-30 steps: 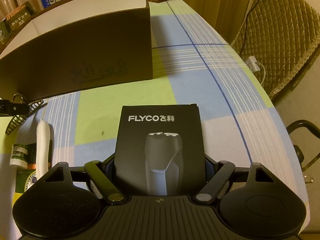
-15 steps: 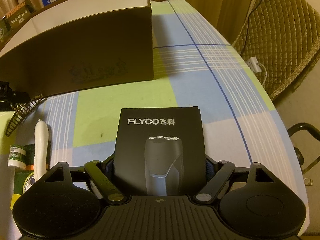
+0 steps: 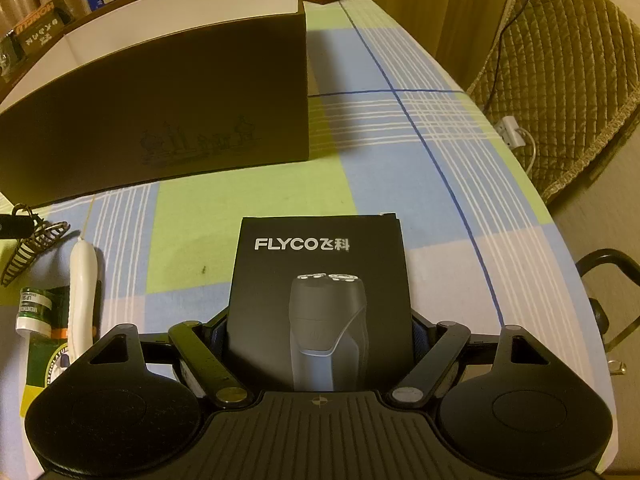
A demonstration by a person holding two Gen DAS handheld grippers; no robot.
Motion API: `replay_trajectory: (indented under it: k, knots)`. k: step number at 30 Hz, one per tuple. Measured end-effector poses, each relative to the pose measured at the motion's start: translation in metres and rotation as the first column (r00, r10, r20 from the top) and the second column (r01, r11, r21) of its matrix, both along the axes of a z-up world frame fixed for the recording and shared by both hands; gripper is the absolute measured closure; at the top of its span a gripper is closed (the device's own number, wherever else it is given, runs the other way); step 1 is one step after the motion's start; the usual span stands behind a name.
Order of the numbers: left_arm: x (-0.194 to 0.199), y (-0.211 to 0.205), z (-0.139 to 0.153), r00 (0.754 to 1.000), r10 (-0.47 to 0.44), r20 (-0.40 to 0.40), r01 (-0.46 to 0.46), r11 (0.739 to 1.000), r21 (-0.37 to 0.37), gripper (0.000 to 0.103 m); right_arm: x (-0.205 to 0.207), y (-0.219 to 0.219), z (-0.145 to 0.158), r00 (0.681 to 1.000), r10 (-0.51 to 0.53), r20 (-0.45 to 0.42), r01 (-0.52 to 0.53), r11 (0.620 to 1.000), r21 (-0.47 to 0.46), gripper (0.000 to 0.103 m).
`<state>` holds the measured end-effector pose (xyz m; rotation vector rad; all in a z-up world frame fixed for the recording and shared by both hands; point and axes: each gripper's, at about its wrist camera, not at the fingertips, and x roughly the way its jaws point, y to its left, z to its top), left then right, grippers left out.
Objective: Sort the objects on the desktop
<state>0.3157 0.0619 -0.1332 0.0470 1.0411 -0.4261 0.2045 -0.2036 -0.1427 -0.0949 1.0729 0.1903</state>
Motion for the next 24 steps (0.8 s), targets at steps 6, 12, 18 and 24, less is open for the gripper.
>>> replay_trajectory:
  k: [6, 12, 18, 24]
  knots:
    - [-0.004, -0.019, -0.006, 0.974, -0.207, 0.089, 0.197, 0.974, 0.114, 0.039, -0.001, -0.002, 0.001, 1.0, 0.004, -0.002, -0.004, 1.0, 0.006, 0.026]
    - [-0.012, -0.025, -0.011, 0.949, -0.299, 0.103, 0.281, 0.946, 0.162, 0.06, -0.006, -0.005, 0.001, 1.0, -0.002, -0.002, 0.002, 1.0, 0.011, 0.026]
    - [-0.024, -0.019, -0.01, 0.982, -0.167, 0.09, 0.15, 0.974, 0.17, 0.061, -0.006, -0.005, 0.002, 1.0, -0.004, 0.0, 0.004, 1.0, 0.01, 0.026]
    - [-0.027, -0.025, -0.012, 0.979, -0.177, 0.1, 0.155, 0.968, 0.197, 0.054, -0.005, -0.005, 0.002, 1.0, 0.002, -0.001, -0.002, 1.0, 0.008, 0.026]
